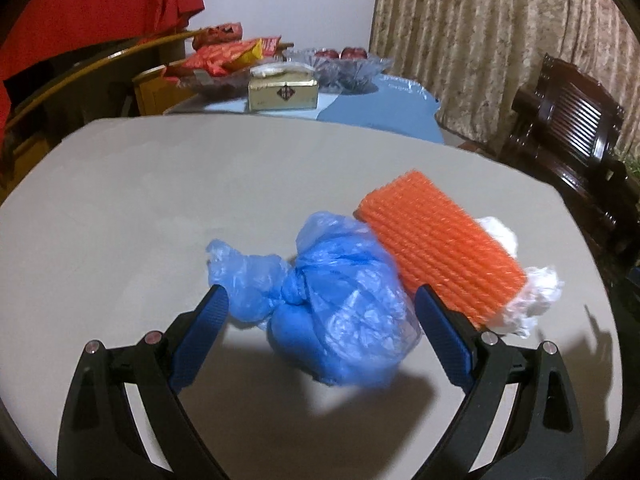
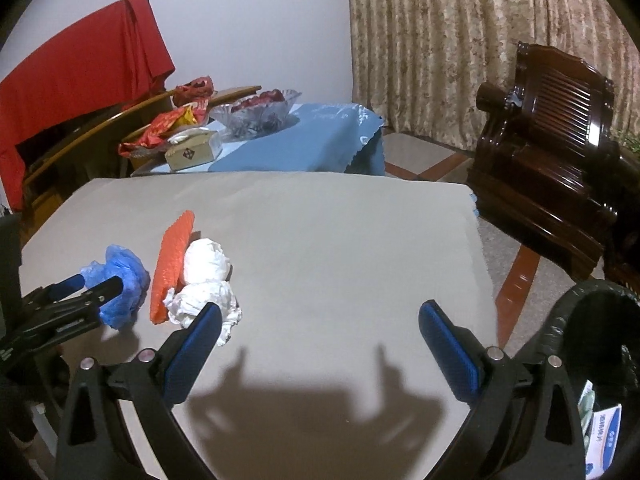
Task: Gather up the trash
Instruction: 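Grasp the blue plastic bag with the left gripper, then grasp the white crumpled tissue with the right gripper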
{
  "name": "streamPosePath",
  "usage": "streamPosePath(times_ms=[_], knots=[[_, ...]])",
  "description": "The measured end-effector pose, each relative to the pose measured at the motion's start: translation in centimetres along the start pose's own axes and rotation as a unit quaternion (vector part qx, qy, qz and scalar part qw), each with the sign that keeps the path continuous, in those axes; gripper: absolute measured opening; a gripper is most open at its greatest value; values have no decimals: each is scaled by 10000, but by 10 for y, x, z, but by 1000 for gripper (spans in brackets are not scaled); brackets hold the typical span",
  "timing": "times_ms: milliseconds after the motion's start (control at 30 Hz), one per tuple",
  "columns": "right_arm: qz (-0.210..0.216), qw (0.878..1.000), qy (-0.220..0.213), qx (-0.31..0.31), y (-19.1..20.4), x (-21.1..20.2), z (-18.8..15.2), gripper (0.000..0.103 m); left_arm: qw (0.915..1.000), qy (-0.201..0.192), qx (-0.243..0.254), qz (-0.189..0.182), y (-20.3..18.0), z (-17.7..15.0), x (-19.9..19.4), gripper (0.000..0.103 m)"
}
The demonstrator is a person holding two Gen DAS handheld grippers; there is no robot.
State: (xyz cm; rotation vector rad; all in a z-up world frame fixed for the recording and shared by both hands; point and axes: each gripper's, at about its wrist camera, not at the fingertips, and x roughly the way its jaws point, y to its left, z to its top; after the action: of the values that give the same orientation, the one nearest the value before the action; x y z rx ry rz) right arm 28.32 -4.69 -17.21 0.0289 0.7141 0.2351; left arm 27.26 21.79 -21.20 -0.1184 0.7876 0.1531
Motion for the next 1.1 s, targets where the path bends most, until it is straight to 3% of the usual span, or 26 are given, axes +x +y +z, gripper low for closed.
streamPosePath(times_ms=[33, 167, 333, 600, 800, 1000, 1067, 1100], knots=[[4, 10000, 21, -9, 1, 2, 0, 97, 10000, 46, -10, -15, 1, 0, 4, 91], [44, 9999, 83, -58, 6, 8, -1, 97, 9992, 296, -90, -259, 3, 0, 16, 64], [163, 9997, 135, -102, 16, 13, 0, 97, 9991, 211, 1, -373, -2, 0, 10, 47], [474, 9985, 216, -196, 42, 22, 2, 97, 9995, -151, -78, -263, 6, 1, -21, 44], [540, 9973, 399, -306, 58, 40, -1, 95, 9997, -173, -94, -162, 15, -3, -33, 44], [746, 9940, 662, -441, 67, 59, -7, 77, 9998, -121, -124, -128, 18, -8, -36, 44], [959, 9919, 696, -451, 68, 59, -7, 65, 9998, -117, -128, -133, 18, -8, -36, 44], [1082, 9904, 717, -474, 70, 59, -7, 52, 9998, -119, -122, -129, 18, -8, -36, 44]])
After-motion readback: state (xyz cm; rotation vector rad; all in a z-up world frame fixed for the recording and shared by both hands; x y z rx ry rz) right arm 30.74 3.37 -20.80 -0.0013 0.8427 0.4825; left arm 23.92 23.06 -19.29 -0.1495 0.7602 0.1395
